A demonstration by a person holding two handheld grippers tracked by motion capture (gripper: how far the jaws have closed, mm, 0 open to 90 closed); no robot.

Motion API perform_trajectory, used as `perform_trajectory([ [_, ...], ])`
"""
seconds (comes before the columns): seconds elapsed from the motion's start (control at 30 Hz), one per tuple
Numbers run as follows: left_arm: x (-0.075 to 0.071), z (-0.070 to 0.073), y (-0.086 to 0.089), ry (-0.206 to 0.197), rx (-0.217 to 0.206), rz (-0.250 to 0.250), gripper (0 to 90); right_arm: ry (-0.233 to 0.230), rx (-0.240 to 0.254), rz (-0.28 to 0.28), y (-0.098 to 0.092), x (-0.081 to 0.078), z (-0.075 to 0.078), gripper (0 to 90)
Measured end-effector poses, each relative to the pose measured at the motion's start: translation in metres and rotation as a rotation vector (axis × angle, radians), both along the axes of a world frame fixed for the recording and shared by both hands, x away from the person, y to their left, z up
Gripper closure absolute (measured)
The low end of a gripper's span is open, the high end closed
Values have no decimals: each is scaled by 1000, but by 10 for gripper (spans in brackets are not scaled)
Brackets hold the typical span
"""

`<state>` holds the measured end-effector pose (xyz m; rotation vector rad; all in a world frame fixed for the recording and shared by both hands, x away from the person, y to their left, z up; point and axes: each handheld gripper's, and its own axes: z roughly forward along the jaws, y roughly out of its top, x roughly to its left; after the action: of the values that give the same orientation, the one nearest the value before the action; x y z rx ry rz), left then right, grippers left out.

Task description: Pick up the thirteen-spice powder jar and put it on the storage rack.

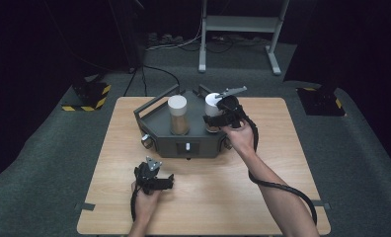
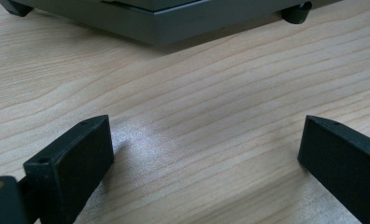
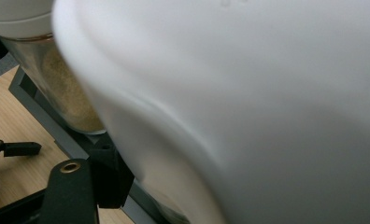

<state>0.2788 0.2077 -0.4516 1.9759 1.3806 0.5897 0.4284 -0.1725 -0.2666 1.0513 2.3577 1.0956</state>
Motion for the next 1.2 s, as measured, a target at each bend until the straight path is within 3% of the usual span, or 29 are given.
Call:
perform_trajectory([
  [1.2, 0, 0, 0, 0, 3, -2, 33, 21, -11, -10, 14, 10, -8, 301],
])
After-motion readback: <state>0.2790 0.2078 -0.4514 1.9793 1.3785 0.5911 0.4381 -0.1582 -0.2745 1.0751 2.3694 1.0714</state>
